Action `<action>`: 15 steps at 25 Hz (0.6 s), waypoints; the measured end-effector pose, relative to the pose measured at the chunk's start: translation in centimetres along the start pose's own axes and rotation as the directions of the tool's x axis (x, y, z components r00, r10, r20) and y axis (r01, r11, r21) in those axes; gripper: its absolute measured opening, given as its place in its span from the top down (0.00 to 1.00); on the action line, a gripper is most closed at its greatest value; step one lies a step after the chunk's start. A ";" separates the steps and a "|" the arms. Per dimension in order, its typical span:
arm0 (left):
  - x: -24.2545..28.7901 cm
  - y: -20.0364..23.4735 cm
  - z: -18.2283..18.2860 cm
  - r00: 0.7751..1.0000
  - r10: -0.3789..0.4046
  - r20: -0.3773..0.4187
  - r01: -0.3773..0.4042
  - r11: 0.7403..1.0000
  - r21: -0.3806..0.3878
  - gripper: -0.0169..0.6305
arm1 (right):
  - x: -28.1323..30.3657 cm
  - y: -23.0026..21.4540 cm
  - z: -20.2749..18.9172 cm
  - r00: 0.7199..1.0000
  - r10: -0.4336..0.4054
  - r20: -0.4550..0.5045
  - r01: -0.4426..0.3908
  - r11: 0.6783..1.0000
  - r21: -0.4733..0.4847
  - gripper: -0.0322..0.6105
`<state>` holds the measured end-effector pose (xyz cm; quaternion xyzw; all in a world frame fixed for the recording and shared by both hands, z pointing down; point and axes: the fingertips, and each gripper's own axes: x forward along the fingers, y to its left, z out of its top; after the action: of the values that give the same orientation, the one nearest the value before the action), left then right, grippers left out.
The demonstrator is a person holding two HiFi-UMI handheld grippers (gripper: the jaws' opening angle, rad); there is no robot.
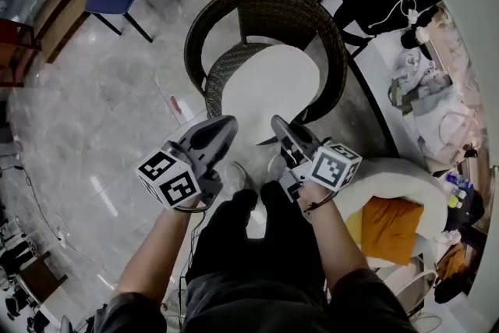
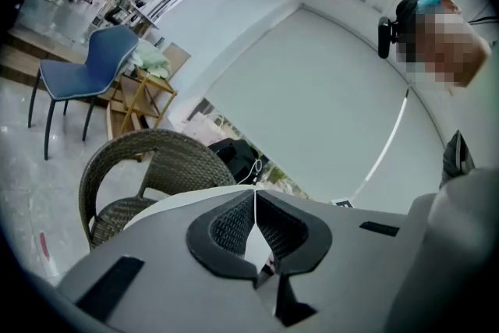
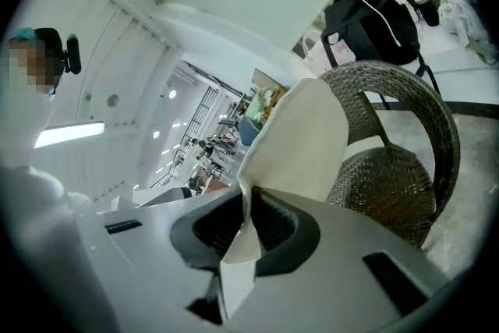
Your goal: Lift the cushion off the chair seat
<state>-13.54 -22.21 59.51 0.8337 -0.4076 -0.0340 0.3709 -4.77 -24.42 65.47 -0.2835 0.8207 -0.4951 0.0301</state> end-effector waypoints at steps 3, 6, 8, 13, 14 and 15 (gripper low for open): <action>-1.3 -2.2 3.4 1.000 -0.009 0.030 0.008 1.000 0.030 0.96 | -0.8 4.1 2.9 0.999 0.034 0.028 -0.033 0.999 -0.037 0.89; -2.4 -4.5 6.9 0.998 -0.009 0.061 0.005 0.999 0.053 0.96 | -1.9 8.5 6.3 0.994 0.084 0.067 -0.080 0.995 -0.055 0.89; -3.1 -6.0 9.4 0.996 -0.016 0.083 0.009 0.997 0.079 0.96 | -2.6 11.5 8.6 0.990 0.113 0.089 -0.106 0.990 -0.088 0.89; -4.6 -10.3 16.2 0.989 -0.054 0.138 0.032 0.986 0.161 0.96 | -4.2 18.2 14.1 0.974 0.171 0.147 -0.145 0.975 -0.171 0.89; -4.6 -11.2 17.3 0.987 -0.066 0.146 0.040 0.984 0.174 0.96 | -4.6 19.1 15.1 0.970 0.180 0.160 -0.150 0.971 -0.184 0.89; -4.6 -12.1 18.2 0.985 -0.079 0.155 0.049 0.981 0.189 0.96 | -5.1 20.0 16.1 0.967 0.189 0.173 -0.153 0.968 -0.200 0.90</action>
<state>-15.17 -24.99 37.38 0.8717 -0.4108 -0.0754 0.2565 -3.92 -27.73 39.50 -0.2590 0.8779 -0.3829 0.1249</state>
